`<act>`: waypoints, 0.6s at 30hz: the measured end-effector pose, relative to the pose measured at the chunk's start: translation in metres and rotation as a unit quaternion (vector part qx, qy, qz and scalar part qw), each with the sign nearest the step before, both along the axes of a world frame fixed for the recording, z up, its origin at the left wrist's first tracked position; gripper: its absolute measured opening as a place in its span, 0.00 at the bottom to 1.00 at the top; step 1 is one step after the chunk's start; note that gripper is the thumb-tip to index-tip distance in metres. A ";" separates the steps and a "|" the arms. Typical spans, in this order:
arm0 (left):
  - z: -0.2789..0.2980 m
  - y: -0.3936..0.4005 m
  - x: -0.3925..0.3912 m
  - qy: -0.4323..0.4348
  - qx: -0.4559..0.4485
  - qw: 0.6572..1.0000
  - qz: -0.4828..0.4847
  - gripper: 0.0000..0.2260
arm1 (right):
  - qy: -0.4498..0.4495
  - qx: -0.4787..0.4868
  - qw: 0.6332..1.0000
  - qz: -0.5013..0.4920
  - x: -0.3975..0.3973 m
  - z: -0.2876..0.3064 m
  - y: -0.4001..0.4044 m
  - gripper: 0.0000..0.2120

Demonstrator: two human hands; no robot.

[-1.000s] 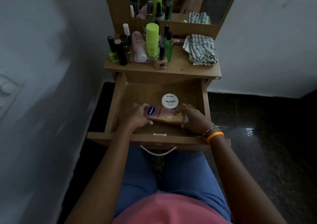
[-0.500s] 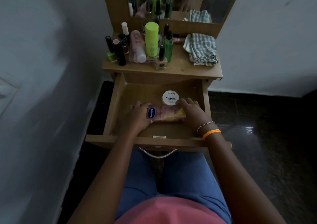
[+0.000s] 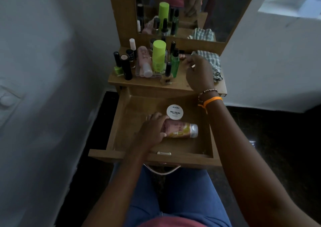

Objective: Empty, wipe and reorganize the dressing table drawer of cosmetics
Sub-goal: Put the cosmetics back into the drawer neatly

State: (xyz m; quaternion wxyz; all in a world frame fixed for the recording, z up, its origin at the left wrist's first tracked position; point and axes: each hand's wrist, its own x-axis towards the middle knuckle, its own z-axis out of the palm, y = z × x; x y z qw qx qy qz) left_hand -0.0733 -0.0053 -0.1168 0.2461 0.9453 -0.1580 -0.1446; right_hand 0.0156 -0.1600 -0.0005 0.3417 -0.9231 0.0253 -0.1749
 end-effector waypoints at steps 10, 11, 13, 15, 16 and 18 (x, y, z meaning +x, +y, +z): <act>0.005 0.004 0.007 -0.073 -0.083 0.980 0.163 0.17 | -0.110 -0.148 0.976 0.113 -0.030 0.014 0.072 0.07; 0.006 0.005 0.008 -0.070 -0.103 0.972 0.199 0.15 | -0.101 -0.203 0.966 0.127 -0.030 0.008 0.081 0.08; 0.008 0.008 0.010 -0.060 -0.139 0.954 0.258 0.13 | -0.104 -0.300 0.938 0.139 -0.026 -0.003 0.093 0.11; 0.008 0.011 0.010 -0.055 -0.160 0.943 0.286 0.13 | -0.108 -0.369 0.915 0.123 -0.019 -0.009 0.101 0.12; 0.008 0.013 0.010 -0.053 -0.166 0.940 0.292 0.12 | -0.104 -0.398 0.905 0.106 -0.015 -0.011 0.104 0.12; 0.007 0.014 0.010 -0.046 -0.173 0.938 0.297 0.12 | -0.079 -0.439 0.890 0.096 -0.010 -0.012 0.110 0.15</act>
